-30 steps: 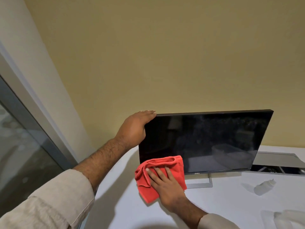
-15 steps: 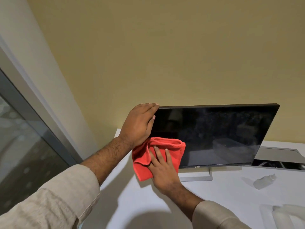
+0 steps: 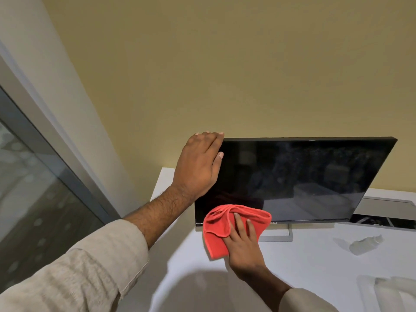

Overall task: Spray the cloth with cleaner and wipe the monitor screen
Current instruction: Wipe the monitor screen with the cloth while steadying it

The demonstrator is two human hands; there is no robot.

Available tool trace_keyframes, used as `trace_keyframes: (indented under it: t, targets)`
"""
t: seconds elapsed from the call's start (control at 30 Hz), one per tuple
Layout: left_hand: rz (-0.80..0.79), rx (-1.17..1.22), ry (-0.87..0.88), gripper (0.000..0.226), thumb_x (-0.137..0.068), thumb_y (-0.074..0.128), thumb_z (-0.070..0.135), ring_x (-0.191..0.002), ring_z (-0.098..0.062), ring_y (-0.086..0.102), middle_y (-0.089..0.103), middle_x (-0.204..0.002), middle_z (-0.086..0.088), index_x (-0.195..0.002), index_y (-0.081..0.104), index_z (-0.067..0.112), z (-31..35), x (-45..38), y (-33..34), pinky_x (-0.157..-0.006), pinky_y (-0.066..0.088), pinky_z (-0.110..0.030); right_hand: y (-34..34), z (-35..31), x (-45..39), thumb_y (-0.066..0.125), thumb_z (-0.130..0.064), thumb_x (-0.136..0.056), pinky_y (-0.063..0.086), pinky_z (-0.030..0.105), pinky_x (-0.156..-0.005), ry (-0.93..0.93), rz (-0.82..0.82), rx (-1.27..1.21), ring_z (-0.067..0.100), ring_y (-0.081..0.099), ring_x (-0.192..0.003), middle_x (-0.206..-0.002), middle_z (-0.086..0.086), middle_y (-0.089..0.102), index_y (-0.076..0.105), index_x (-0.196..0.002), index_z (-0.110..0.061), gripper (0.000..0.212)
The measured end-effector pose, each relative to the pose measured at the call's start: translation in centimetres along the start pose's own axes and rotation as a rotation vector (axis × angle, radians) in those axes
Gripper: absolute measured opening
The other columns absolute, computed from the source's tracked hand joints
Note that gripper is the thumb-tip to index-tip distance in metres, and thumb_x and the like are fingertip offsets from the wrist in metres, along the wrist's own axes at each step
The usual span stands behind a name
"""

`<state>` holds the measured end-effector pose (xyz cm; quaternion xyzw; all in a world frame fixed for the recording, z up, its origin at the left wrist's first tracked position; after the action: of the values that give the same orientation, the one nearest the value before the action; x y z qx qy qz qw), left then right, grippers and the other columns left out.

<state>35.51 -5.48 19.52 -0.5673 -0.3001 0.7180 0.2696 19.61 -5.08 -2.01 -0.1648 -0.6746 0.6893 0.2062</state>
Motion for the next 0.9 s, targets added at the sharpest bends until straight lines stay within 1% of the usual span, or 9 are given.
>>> trace_keyframes:
  t: [0.1,0.2,0.27,0.4,0.47,0.57,0.67,0.77,0.9]
  targets:
    - [0.039,-0.022,-0.006,0.043,-0.098,0.051,0.023,-0.122,-0.029,0.057,0.063,-0.130,-0.009,-0.137,0.057,0.006,0.1,0.1,0.1,-0.115,0.034,-0.043,-0.3,-2.2,-1.0,0.077,-0.022,-0.061,0.015,0.055,-0.111,-0.037,-0.015,0.044,0.039,0.046,-0.135,-0.144,0.005,0.055,0.070,-0.119,-0.027,0.058]
    - [0.069,-0.045,-0.012,0.045,-0.098,0.051,0.028,-0.118,-0.028,0.056,0.063,-0.126,-0.008,-0.138,0.056,0.007,0.2,0.2,0.3,-0.116,0.033,-0.043,-0.7,-4.4,-2.0,0.075,-0.027,-0.065,0.038,0.057,-0.109,-0.080,-0.035,0.075,0.034,0.051,-0.132,-0.145,0.001,0.054,0.073,-0.112,-0.028,0.046]
    - [0.081,-0.060,-0.017,0.047,-0.099,0.051,0.032,-0.118,-0.027,0.055,0.061,-0.125,-0.008,-0.139,0.054,0.008,0.2,0.4,0.6,-0.117,0.030,-0.043,-0.8,-5.1,-2.4,0.062,-0.026,-0.071,0.047,0.055,-0.101,-0.096,-0.027,0.085,0.032,0.054,-0.130,-0.145,0.000,0.054,0.071,-0.117,-0.027,0.047]
    - [0.110,-0.088,-0.027,0.049,-0.100,0.048,0.039,-0.123,-0.027,0.052,0.058,-0.128,-0.006,-0.140,0.052,0.011,0.1,0.8,1.3,-0.121,0.021,-0.040,0.0,-4.1,-1.7,0.045,-0.021,-0.073,0.041,0.054,-0.101,-0.102,0.053,0.126,0.029,0.064,-0.116,-0.134,-0.005,0.063,0.075,-0.110,-0.026,0.048]
    - [0.126,-0.082,-0.042,0.049,-0.100,0.046,0.041,-0.124,-0.026,0.051,0.058,-0.128,-0.005,-0.138,0.053,0.012,0.1,0.7,1.6,-0.122,0.017,-0.039,0.2,-2.7,-0.9,0.050,-0.021,-0.071,0.044,0.052,-0.096,-0.077,0.097,0.166,0.030,0.069,-0.106,-0.122,-0.004,0.071,0.079,-0.101,-0.025,0.041]
    - [0.145,-0.078,-0.050,0.048,-0.100,0.045,0.043,-0.124,-0.026,0.050,0.059,-0.128,-0.005,-0.137,0.054,0.013,0.1,0.7,1.7,-0.123,0.014,-0.037,0.3,-0.3,0.0,0.080,-0.024,-0.060,0.056,0.049,-0.085,-0.024,0.111,0.161,0.031,0.071,-0.103,-0.111,-0.001,0.074,0.080,-0.102,-0.022,0.041]
    - [0.143,-0.083,-0.041,0.048,-0.101,0.044,0.043,-0.124,-0.025,0.050,0.058,-0.128,-0.004,-0.137,0.054,0.013,0.0,0.7,1.7,-0.123,0.013,-0.037,0.0,0.7,0.1,0.089,-0.029,-0.055,0.056,0.048,-0.085,0.001,0.103,0.089,0.031,0.070,-0.103,-0.112,0.000,0.074,0.078,-0.108,-0.023,0.054]
    - [0.145,-0.085,-0.048,0.049,-0.101,0.043,0.044,-0.124,-0.025,0.050,0.058,-0.128,-0.004,-0.136,0.054,0.013,0.1,0.6,1.7,-0.123,0.013,-0.036,-0.7,-0.5,-0.7,0.081,-0.026,-0.063,0.055,0.044,-0.088,-0.049,0.157,0.053,0.031,0.067,-0.103,-0.110,-0.001,0.072,0.077,-0.106,-0.024,0.043]
    - [0.141,-0.089,-0.056,0.049,-0.100,0.043,0.043,-0.124,-0.025,0.049,0.058,-0.127,-0.005,-0.137,0.054,0.012,0.1,0.6,1.7,-0.123,0.013,-0.036,-1.5,-3.9,-2.2,0.065,-0.021,-0.072,0.035,0.043,-0.089,-0.139,0.253,0.048,0.031,0.061,-0.101,-0.106,0.000,0.067,0.074,-0.103,-0.023,0.033]
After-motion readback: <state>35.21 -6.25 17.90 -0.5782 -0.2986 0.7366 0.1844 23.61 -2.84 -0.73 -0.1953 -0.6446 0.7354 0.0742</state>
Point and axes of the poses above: each hand's wrist, its own x-axis away from the middle knuckle, its own y-axis out of the palm, z = x × y, the point moved 7 cm from there along -x, towards the middle knuckle
